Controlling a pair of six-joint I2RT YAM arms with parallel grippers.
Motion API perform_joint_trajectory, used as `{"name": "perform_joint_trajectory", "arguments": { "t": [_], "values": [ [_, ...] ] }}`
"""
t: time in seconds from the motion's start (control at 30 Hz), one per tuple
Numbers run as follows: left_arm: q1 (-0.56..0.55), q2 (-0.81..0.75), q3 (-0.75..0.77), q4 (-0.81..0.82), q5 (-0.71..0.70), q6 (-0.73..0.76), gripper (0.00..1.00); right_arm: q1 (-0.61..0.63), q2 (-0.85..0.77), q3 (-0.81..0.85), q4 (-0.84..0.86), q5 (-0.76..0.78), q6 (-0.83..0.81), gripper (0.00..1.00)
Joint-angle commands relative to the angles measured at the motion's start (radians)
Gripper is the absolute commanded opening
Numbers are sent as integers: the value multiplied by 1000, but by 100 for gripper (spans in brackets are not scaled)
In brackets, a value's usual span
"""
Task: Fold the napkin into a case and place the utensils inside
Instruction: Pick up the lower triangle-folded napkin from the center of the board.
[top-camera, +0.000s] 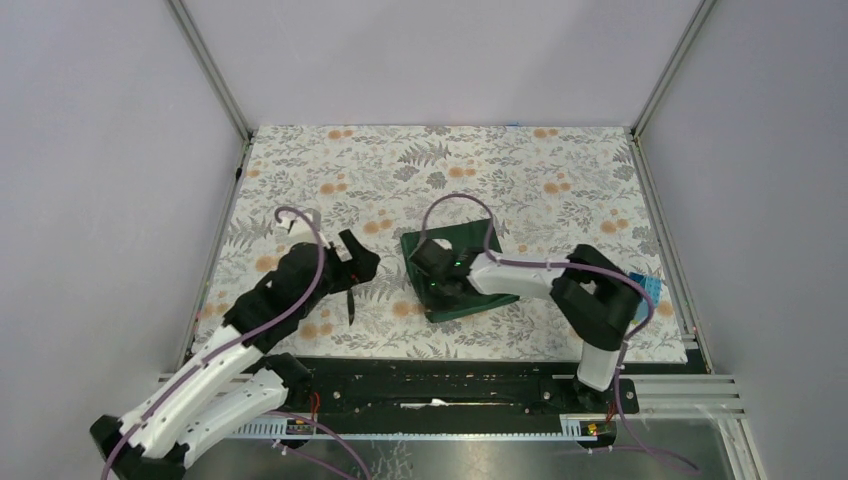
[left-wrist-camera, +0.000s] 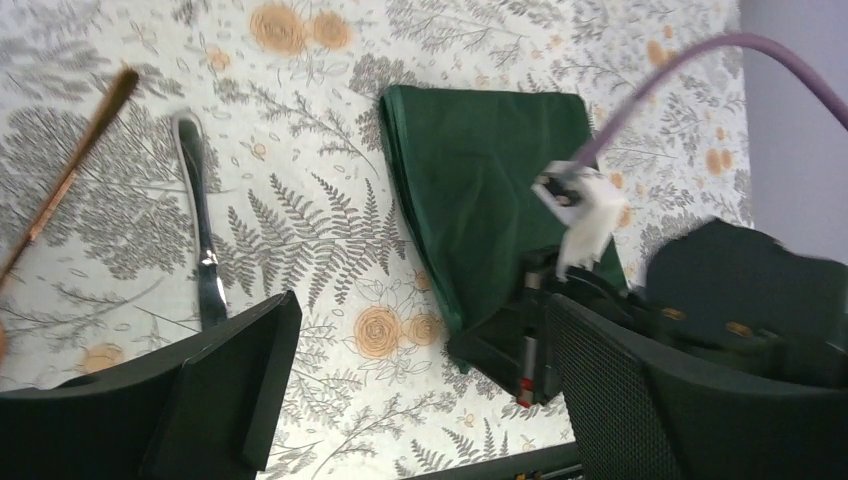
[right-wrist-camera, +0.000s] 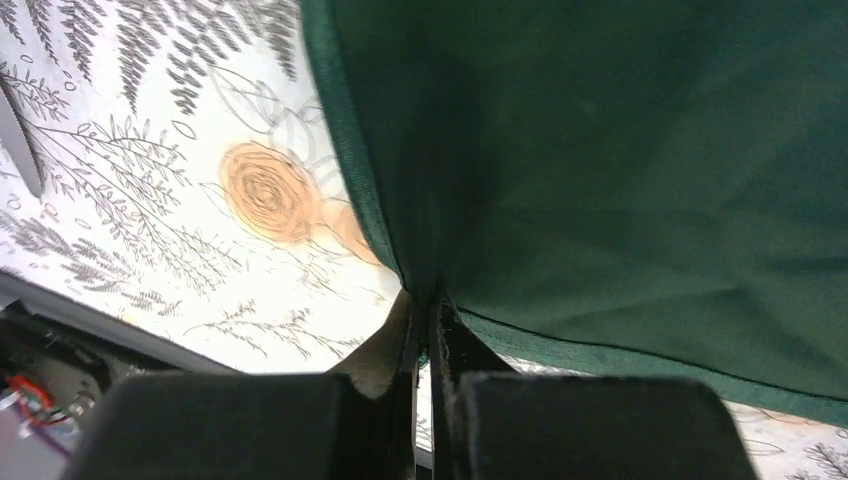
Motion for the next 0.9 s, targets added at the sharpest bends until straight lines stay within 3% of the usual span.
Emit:
{"name": "perform_joint_trajectory", "arguments": {
  "t": [0.0,0.13,0.37,0.6,0.7,0.87],
  "values": [
    [8,121,7,111,12,-146,99,-74,-151,-168,278,-179,59,0],
    [46,243,-3,233,107,-215,99,-131,-240,-284,425,-280,97,0],
    [192,530,-48,544,428,-339,99,-219,-356,-394,499,-393,110,0],
    [207,827,-73,837,557,-454,99,-285,-402,-473,563,-489,108,0],
    [207,911,-90,965,565,-487,99,-304,-399,-492,587,-525,105,0],
    [208,962,-149,1067,447,-514,93,-320,-401,-509,605,-557,96,0]
  ]
}}
